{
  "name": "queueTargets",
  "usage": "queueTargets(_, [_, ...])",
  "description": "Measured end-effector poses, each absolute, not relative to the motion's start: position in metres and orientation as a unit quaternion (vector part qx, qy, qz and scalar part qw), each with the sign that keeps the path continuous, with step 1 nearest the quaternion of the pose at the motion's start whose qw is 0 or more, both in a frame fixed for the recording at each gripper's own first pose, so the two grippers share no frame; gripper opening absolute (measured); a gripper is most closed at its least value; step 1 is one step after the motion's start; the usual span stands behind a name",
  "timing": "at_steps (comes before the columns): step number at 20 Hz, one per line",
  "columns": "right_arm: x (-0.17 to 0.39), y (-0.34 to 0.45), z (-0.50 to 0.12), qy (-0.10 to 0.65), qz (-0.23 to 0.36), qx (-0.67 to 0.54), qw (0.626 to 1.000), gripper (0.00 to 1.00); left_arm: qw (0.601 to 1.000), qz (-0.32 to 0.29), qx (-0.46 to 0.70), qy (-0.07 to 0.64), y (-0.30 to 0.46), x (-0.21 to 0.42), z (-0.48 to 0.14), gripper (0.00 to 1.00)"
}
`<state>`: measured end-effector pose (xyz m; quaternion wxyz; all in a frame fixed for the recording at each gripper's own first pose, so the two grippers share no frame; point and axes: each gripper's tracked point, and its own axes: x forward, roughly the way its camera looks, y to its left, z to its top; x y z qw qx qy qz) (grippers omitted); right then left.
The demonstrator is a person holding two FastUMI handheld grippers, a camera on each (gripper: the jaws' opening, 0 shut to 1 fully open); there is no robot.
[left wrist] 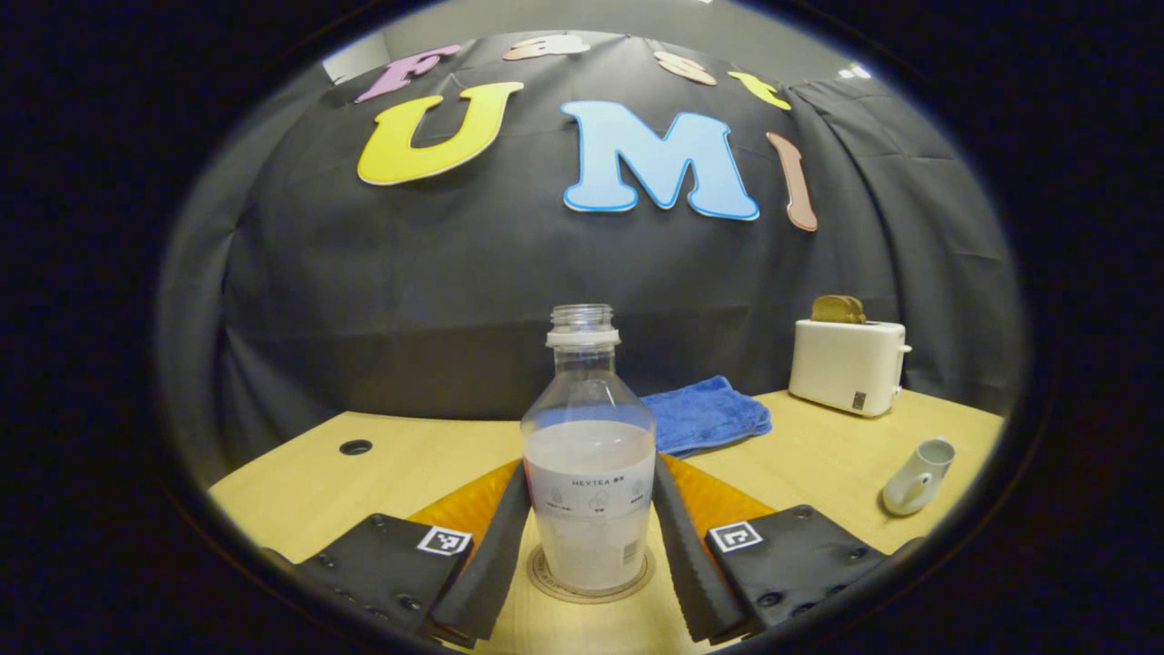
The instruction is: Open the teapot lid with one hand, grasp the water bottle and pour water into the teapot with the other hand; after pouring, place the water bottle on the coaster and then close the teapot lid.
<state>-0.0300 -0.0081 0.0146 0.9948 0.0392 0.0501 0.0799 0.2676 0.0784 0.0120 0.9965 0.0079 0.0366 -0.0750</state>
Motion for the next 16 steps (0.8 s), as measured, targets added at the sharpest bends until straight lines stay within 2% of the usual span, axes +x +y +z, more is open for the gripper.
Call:
queueTargets(8, [-0.029, -0.011, 0.011, 0.056, 0.075, 0.040, 0.995, 0.05, 0.998, -0.065, -0.004, 0.023, 0.085, 0.275, 0.007, 0.87])
queueTargets(11, [-0.031, -0.010, 0.011, 0.058, 0.078, 0.040, 0.995, 0.05, 0.997, -0.065, -0.014, 0.025, 0.086, 0.274, 0.004, 0.89])
queueTargets(13, [-0.032, -0.008, 0.011, 0.058, 0.081, 0.040, 0.994, 0.05, 0.998, -0.063, -0.008, 0.023, 0.087, 0.270, 0.004, 0.96])
queueTargets(16, [-0.034, -0.007, 0.012, 0.057, 0.082, 0.039, 0.994, 0.05, 0.998, -0.062, -0.002, 0.021, 0.086, 0.263, 0.007, 0.96])
